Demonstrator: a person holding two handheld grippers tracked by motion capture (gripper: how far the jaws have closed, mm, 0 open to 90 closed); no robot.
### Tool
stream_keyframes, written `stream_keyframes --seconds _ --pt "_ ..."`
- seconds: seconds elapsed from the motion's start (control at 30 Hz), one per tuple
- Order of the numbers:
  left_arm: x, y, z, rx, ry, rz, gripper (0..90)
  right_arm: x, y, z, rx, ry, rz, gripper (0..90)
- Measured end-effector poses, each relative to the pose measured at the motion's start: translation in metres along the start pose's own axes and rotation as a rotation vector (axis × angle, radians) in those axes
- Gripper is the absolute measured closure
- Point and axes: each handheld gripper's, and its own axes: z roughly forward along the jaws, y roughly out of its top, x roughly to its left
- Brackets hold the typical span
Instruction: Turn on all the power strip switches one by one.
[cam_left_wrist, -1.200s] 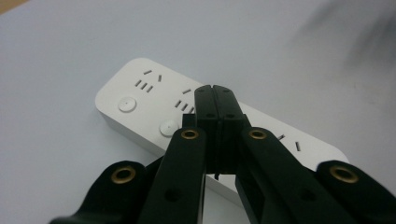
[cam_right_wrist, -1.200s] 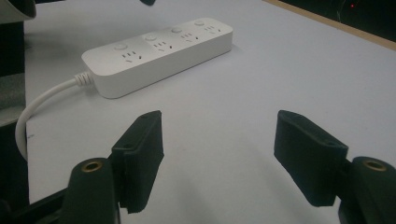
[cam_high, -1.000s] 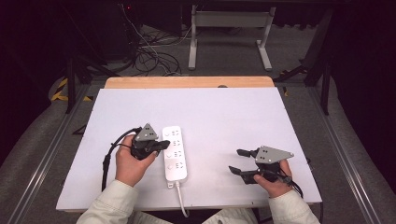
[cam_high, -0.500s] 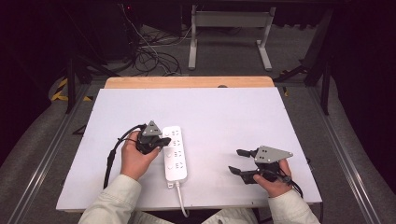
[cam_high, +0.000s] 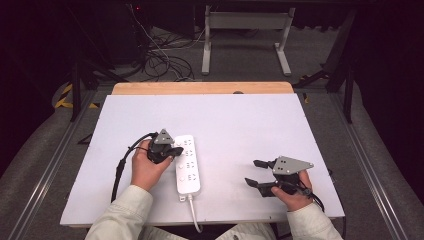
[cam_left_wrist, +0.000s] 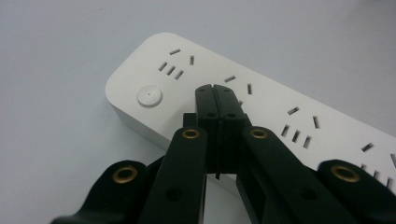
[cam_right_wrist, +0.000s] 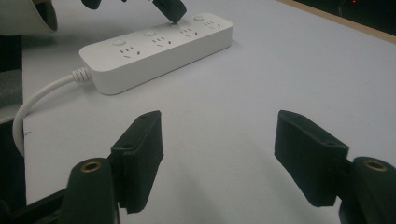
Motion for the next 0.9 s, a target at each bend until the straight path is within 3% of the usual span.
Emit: stream_keyframes --seconds 0.7,0.9 --pt "-0.0016 -0.0010 0.0024 0.021 0.014 0.030 90.0 0.0009 0.0002 -0.0011 -0.008 0.000 0.000 33.1" --pt "-0.0020 -0.0022 0.0038 0.011 0.018 0.021 90.0 0.0013 0.0003 -0.0012 -0.006 0.000 -0.004 33.1"
